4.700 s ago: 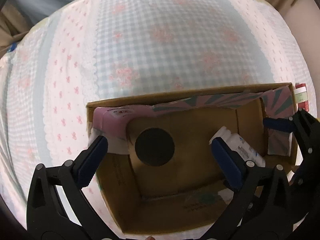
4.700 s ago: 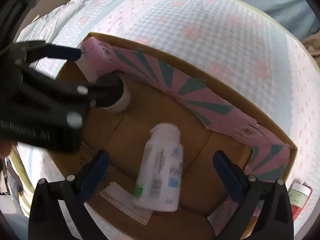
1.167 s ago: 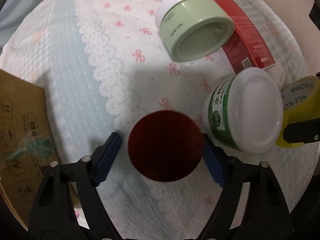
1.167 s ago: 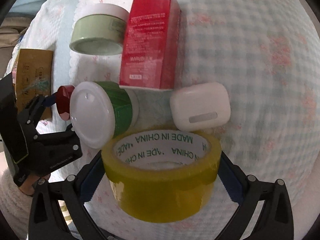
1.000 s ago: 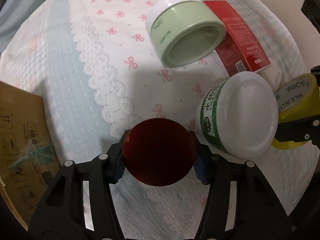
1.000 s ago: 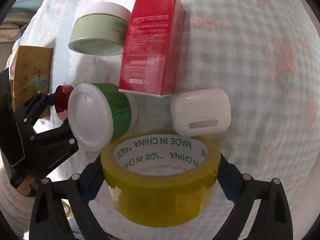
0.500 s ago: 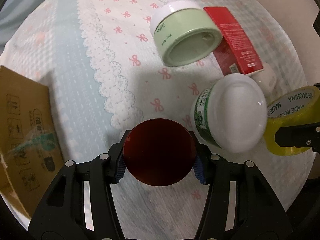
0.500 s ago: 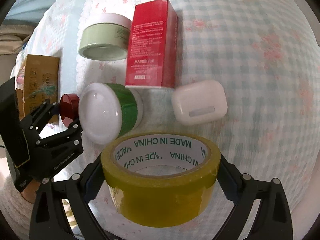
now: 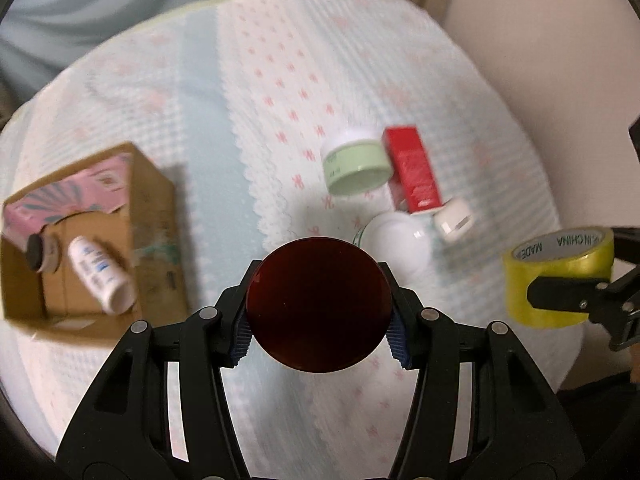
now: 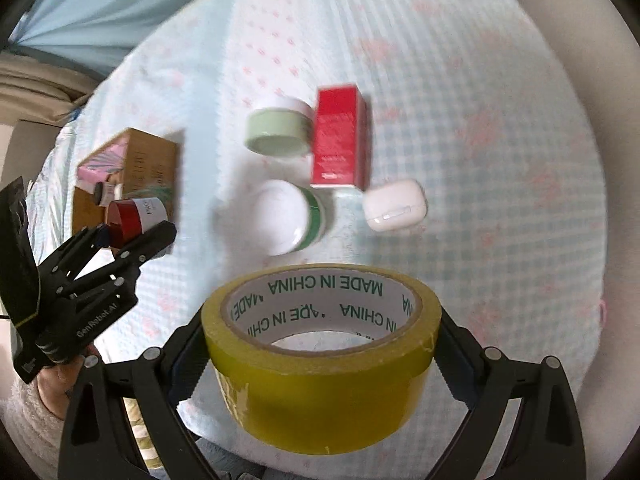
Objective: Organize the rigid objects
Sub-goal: 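Carry the tape roll in the right gripper while the left carries the red cap to the box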
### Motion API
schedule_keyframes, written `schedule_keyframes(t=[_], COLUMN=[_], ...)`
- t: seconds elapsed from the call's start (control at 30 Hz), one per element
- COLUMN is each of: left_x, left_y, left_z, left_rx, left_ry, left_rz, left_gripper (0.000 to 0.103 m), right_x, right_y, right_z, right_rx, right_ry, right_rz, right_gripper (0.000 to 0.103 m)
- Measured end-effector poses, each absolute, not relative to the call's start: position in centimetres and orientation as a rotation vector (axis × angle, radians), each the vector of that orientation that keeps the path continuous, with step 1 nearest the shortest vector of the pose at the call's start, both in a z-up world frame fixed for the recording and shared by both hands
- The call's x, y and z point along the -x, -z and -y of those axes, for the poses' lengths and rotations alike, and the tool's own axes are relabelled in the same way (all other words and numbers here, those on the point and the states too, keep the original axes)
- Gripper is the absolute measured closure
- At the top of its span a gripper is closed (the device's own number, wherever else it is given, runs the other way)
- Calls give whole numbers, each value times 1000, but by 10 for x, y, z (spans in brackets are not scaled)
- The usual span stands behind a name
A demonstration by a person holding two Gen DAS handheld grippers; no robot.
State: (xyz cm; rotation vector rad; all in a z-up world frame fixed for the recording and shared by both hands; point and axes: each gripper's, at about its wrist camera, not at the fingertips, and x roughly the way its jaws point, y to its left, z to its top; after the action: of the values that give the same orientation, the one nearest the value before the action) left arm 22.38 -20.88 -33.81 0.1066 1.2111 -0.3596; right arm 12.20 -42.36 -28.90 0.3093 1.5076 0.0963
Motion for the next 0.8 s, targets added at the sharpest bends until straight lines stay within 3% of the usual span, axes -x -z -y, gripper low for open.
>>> schedule_keyframes(t=[0.4,0.8], left_x=[-183,-173], left_y=[215,162], left_z=[137,18], left_rx=[-20,7], left_ry=[264,254], left_rz=[-1084,-1005], left_gripper=[53,52], right_x=[-118,-134], right_y=[179,116], right_z=[345,221], right_rx=[-297,-319], right_ry=[-166,-204], right_rz=[-1315,-1184], right_gripper=[7,7])
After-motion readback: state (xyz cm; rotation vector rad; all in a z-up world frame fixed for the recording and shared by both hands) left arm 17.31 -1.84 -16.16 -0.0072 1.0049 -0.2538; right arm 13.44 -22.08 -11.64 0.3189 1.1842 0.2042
